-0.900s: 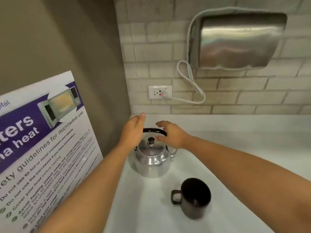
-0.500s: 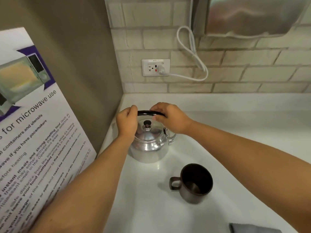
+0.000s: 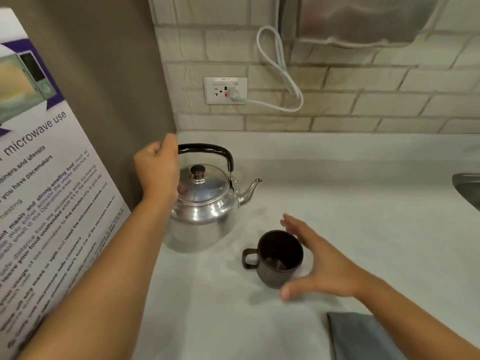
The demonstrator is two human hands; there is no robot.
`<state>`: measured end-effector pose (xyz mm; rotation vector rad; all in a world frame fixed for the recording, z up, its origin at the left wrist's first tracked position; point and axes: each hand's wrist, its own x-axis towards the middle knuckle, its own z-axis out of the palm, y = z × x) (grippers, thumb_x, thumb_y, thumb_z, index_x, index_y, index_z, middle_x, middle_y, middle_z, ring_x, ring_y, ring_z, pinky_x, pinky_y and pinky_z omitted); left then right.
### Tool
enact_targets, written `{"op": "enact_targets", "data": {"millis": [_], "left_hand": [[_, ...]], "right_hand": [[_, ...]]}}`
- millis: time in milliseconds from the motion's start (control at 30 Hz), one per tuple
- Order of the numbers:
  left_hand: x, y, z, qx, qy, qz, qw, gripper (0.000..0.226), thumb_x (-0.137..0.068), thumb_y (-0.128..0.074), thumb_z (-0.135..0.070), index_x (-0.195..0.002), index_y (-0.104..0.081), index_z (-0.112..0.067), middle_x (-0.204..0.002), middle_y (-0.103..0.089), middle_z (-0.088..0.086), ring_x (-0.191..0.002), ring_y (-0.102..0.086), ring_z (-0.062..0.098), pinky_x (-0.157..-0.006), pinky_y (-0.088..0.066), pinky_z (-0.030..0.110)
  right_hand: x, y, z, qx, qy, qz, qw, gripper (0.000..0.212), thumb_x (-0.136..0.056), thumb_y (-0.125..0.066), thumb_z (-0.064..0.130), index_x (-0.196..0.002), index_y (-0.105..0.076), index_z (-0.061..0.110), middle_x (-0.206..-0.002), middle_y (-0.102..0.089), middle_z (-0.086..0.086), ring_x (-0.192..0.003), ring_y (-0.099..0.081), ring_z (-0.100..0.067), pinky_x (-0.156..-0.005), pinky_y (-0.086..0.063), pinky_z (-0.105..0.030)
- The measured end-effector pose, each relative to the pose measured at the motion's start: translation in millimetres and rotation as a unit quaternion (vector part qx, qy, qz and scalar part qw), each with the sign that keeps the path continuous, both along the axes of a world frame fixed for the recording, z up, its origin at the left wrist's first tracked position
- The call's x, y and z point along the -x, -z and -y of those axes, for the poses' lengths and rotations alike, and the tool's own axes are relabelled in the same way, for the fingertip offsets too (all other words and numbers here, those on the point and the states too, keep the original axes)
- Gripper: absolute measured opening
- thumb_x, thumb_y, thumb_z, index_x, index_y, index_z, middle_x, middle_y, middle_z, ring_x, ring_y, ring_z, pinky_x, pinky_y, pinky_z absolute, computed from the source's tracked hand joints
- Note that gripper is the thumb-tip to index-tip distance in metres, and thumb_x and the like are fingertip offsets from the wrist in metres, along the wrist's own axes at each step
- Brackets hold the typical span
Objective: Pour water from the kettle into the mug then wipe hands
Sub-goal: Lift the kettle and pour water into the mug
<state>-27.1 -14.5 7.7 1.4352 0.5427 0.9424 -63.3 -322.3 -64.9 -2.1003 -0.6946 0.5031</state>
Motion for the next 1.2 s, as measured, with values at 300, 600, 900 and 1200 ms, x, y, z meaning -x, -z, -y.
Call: {"op": "enact_targets", "data": {"millis": [300, 600, 900, 1200], "left_hand": [[38.8, -22.1, 18.1, -0.049, -0.009, -0.001, 0.999, 0.049, -0.071, -0.056, -0.018, -0.031, -0.028, -0.020, -0.032, -0.016, -0.012, -0.036, -0.014, 0.007, -0.035, -0.014, 0.019], [37.7, -40.4, 41.9, -0.195, 0.020, -0.034, 0.980, 0.037, -0.065, -0.056, -0.026, -0.033, -0.040, -0.019, -0.029, -0.021, -0.006, -0.035, -0.018, 0.008, -0.040, -0.019, 0.019], [24.0, -62.4, 59.9, -0.323, 0.013, -0.074, 0.944, 0.031, -0.064, -0.058, -0.023, -0.043, -0.042, -0.008, -0.043, -0.030, 0.002, -0.044, -0.027, 0.014, -0.045, -0.026, 0.020], [17.5, -77.0, 60.2, -0.378, 0.022, -0.086, 0.921, 0.034, -0.066, -0.059, -0.023, -0.042, -0.040, -0.009, -0.040, -0.029, 0.000, -0.043, -0.029, 0.016, -0.049, -0.032, 0.022]], "right_hand": [[-2.6, 48.9, -21.2, -0.111, 0.158, 0.026, 0.981, 0.077, -0.054, -0.089, 0.035, -0.117, -0.046, 0.035, -0.111, -0.061, 0.022, -0.104, -0.054, 0.012, -0.080, -0.044, -0.007], [-26.4, 55.7, -32.2, -0.115, 0.174, 0.027, 0.978, 0.073, -0.055, -0.088, 0.030, -0.108, -0.041, 0.048, -0.110, -0.058, 0.024, -0.098, -0.051, 0.021, -0.072, -0.039, 0.004], [-37.5, 57.6, -31.8, -0.119, 0.161, 0.020, 0.980, 0.077, -0.056, -0.089, 0.029, -0.118, -0.043, 0.035, -0.111, -0.058, 0.023, -0.101, -0.051, 0.020, -0.074, -0.040, 0.002], [-42.2, 57.3, -31.3, -0.116, 0.160, 0.011, 0.980, 0.080, -0.055, -0.090, 0.029, -0.119, -0.043, 0.034, -0.112, -0.058, 0.022, -0.101, -0.050, 0.020, -0.075, -0.040, 0.002]]}}
